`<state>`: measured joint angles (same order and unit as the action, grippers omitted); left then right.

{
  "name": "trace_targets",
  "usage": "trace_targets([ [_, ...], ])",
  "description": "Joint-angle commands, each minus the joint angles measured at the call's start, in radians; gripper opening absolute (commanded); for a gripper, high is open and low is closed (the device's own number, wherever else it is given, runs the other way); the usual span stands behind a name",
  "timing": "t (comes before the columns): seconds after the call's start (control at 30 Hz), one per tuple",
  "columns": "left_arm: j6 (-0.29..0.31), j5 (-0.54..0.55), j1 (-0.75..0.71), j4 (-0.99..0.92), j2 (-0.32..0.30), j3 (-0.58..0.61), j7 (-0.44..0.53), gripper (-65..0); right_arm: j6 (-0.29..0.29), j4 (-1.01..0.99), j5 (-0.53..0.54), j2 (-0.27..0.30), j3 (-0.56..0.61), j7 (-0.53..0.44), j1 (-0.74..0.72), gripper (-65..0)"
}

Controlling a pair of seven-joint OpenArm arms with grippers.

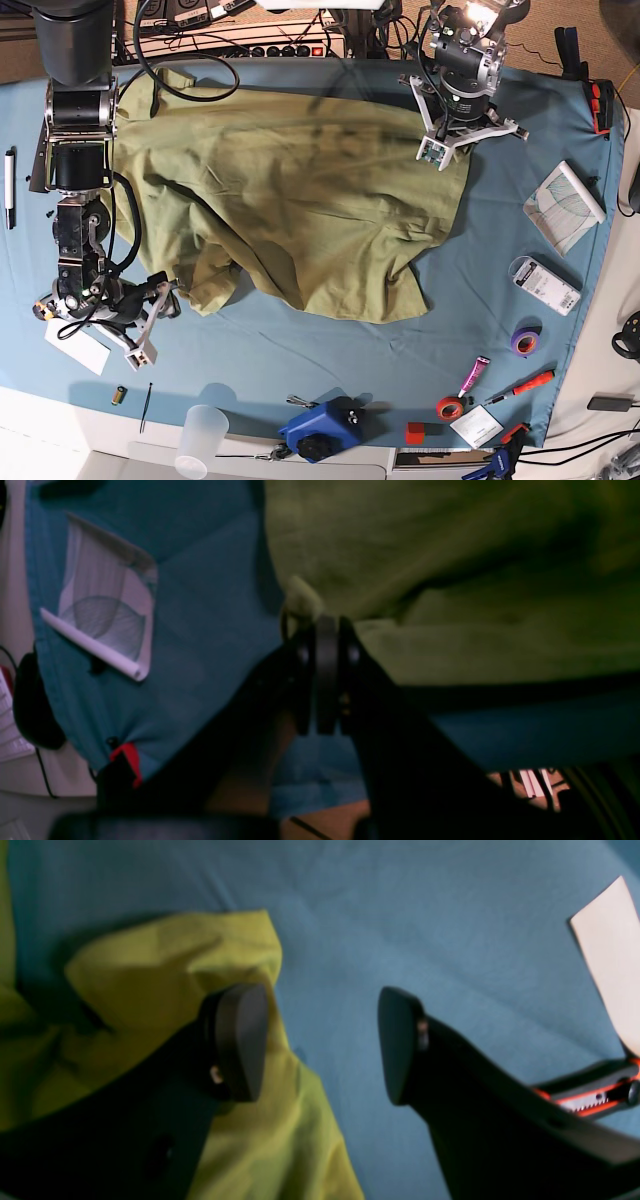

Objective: Layout the t-shirt on the table in an organized manner, then fold the t-shirt properly
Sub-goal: 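Move the right gripper along the shirt side and grasp the hem corner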

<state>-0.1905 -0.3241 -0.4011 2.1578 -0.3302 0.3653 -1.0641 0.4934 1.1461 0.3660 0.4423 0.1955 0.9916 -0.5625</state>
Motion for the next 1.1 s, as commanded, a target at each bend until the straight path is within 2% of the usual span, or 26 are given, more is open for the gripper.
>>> trace_targets([
  [0.0,-0.004,-0.014,0.002,0.018,-0.003,-0.002,0.018,-65.0,-0.035,0.018,-0.001,0.003,-0.008,-0.038,-0.036,-30.0],
  [0.07,-0.004,-0.013,0.002,0.018,-0.002,-0.002,0.018,-65.0,-0.099,0.018,-0.017,-0.018,-0.008,-0.048,-0.036,-30.0],
  [0.2,-0.004,-0.013,0.002,0.018,-0.002,-0.002,0.018,-65.0,-0.126,-0.011,-0.028,-0.071,-0.008,-0.051,-0.037,-30.1],
  [0.33,-0.004,-0.014,0.002,0.018,-0.002,-0.002,0.018,-65.0,-0.222,-0.091,-0.17,-0.127,-0.008,-0.104,-0.037,-30.1],
  [0.43,-0.004,-0.013,0.002,0.018,-0.002,-0.002,0.018,-65.0,-0.249,-0.116,-0.216,-0.154,-0.008,-0.092,-0.036,-30.1],
  [0.57,-0.004,-0.013,0.002,0.018,-0.002,-0.002,0.019,-65.0,-0.352,-0.116,-0.349,-0.168,-0.008,-0.08,-0.039,-30.1],
  [0.67,-0.004,-0.013,0.002,0.018,-0.002,-0.002,0.036,-65.0,-0.351,-0.116,-0.338,-0.165,-0.008,-0.035,-0.037,-30.1],
  [0.9,-0.005,-0.013,0.002,0.018,-0.002,-0.002,0.062,-65.0,-0.34,-0.124,-0.315,-0.165,-0.008,-0.063,-0.007,-30.4],
  [0.97,-0.004,-0.013,0.002,0.018,-0.002,-0.002,0.062,-65.0,-0.34,-0.133,-0.314,-0.166,-0.008,-0.086,0.002,-34.1],
  [1.07,-0.004,-0.013,0.002,0.018,-0.002,-0.002,0.062,-65.0,-0.34,-0.159,-0.314,-0.166,-0.008,-0.112,0.005,-45.8],
])
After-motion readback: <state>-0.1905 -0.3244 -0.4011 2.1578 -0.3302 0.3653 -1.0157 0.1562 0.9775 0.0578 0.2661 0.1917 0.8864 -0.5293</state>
